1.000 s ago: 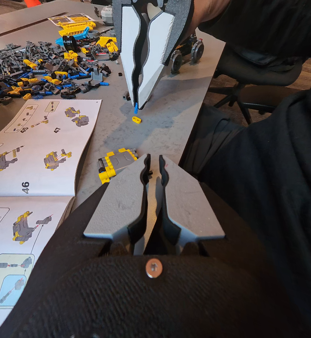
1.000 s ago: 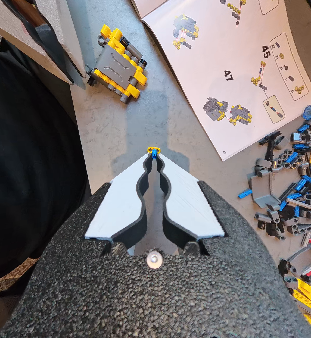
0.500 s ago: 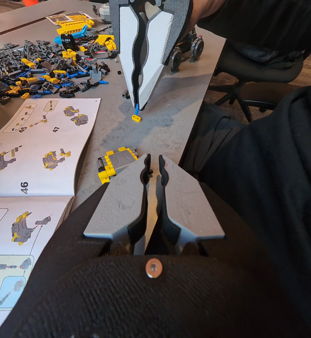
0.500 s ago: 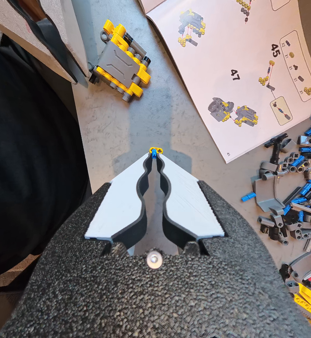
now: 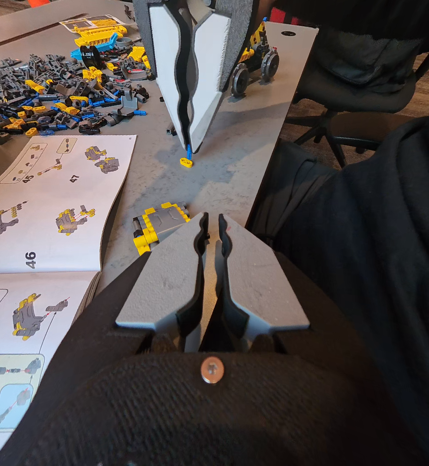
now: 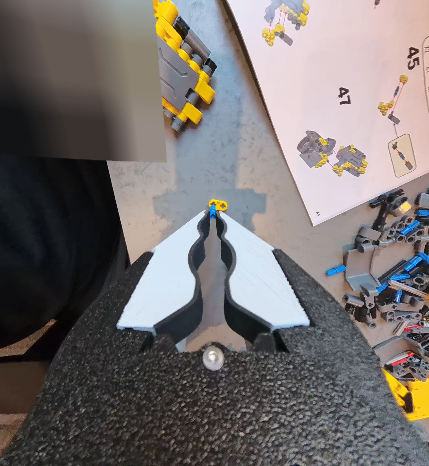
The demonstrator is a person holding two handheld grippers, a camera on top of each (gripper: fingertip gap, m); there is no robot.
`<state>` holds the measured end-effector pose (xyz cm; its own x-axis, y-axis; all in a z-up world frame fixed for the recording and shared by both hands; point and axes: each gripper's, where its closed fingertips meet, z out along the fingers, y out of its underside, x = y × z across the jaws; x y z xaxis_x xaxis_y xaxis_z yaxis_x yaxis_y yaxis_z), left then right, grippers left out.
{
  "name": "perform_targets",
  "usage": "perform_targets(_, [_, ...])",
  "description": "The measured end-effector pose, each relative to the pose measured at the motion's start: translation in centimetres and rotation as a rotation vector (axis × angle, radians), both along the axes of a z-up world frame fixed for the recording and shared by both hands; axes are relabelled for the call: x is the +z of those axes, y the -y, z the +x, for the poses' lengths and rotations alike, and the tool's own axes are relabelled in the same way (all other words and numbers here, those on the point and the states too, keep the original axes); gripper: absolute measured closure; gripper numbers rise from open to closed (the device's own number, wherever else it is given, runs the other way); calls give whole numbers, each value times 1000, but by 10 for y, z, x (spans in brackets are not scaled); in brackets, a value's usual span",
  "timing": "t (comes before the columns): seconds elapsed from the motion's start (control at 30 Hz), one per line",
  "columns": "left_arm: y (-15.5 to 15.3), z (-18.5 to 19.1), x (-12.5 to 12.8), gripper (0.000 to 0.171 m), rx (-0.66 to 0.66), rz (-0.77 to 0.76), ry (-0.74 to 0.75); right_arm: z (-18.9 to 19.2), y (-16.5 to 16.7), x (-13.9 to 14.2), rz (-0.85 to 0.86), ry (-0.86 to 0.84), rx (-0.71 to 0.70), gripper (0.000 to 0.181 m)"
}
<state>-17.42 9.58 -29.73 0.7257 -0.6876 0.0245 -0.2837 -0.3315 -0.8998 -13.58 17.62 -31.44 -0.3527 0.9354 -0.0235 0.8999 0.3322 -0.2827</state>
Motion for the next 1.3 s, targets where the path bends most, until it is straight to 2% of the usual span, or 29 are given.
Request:
perform_targets(0.43, [3, 2, 2, 167, -19, 5, 13, -1, 0, -3, 77, 139, 42, 178])
perform_targets(1.3, [6, 6, 2, 167, -39, 1, 26, -3, 1, -3, 197, 267, 122, 179])
